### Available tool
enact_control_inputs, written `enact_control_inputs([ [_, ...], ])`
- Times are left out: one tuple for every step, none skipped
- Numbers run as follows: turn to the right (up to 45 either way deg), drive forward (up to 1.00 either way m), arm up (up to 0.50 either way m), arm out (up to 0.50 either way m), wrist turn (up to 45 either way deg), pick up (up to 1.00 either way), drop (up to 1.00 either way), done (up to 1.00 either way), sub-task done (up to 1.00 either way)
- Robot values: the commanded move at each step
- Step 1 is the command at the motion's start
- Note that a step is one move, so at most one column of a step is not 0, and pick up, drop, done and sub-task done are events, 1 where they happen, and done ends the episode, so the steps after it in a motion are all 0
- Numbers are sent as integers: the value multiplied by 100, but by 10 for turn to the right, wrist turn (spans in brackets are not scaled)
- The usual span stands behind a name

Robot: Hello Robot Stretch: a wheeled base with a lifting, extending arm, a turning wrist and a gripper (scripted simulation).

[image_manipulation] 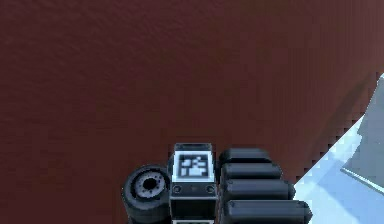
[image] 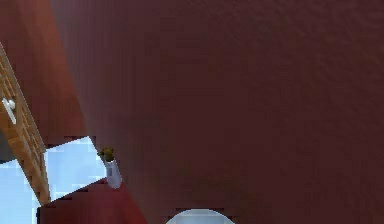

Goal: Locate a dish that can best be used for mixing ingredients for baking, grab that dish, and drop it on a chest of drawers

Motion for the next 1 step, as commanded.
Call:
enact_control_inputs([
  [-450, 0, 0, 0, 0, 0, 0, 0, 0],
])
